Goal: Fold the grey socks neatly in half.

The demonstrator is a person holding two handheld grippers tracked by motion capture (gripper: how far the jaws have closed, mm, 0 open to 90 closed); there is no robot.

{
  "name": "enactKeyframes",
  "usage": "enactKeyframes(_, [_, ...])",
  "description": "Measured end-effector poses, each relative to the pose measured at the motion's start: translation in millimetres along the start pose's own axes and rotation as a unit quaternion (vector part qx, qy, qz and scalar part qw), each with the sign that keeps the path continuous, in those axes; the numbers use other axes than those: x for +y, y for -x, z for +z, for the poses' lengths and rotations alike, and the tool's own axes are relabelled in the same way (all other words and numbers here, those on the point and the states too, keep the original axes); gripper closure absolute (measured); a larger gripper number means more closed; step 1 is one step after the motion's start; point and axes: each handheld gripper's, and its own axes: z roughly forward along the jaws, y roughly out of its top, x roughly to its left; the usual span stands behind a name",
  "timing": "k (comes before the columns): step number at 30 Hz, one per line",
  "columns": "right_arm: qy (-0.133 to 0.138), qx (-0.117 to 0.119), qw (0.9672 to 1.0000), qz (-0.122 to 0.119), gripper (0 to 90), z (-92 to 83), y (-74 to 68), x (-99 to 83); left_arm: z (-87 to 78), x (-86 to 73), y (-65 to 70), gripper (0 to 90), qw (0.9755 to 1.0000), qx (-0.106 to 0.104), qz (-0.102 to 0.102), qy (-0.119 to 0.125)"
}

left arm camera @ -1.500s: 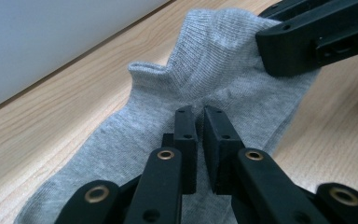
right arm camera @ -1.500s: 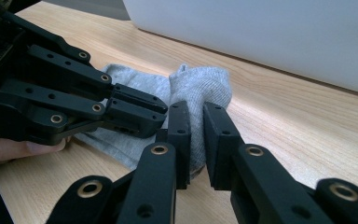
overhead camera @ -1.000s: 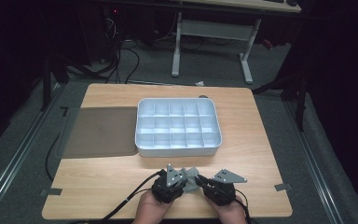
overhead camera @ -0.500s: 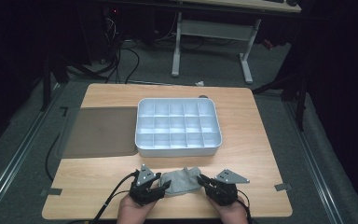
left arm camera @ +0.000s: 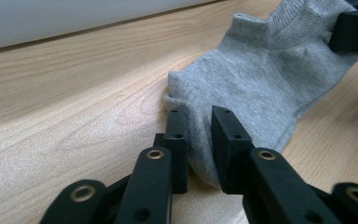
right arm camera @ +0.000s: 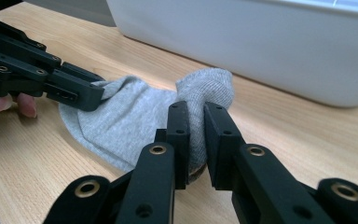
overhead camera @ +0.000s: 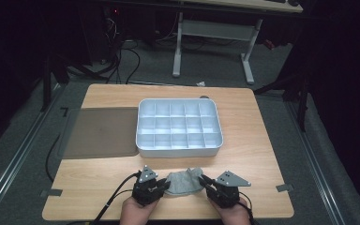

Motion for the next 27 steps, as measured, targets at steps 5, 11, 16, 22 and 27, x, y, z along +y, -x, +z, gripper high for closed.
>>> enactKeyframes(5, [-0.003, -0.010, 0.9997, -0.024, 81.7, 1.3, -8.2, 7.8, -1.6, -0.1, -0.6, 75.1, 0.9998, -0.015, -0.010, 0.011])
enactKeyframes(11, [-0.006, -0.011, 0.9992, -0.037, 81.7, 6.8, -14.3, 12.9, -5.0, -0.3, -1.1, 65.5, 0.9997, -0.018, -0.010, 0.015])
enactKeyframes(16, [-0.009, -0.013, 0.9993, -0.035, 81.7, 6.8, -13.3, 14.1, -14.5, -6.3, -4.7, 60.1, 0.9996, -0.014, -0.018, 0.016])
enactKeyframes(22, [-0.004, -0.019, 0.9991, -0.037, 81.7, 3.4, -11.6, 16.6, -12.0, -9.3, -4.2, 74.8, 0.9995, -0.017, -0.026, 0.002])
enactKeyframes(27, [-0.003, -0.021, 0.9988, -0.043, 81.7, 2.4, -14.7, 19.8, -8.8, -6.8, -2.6, 76.4, 0.9993, -0.023, -0.029, 0.004])
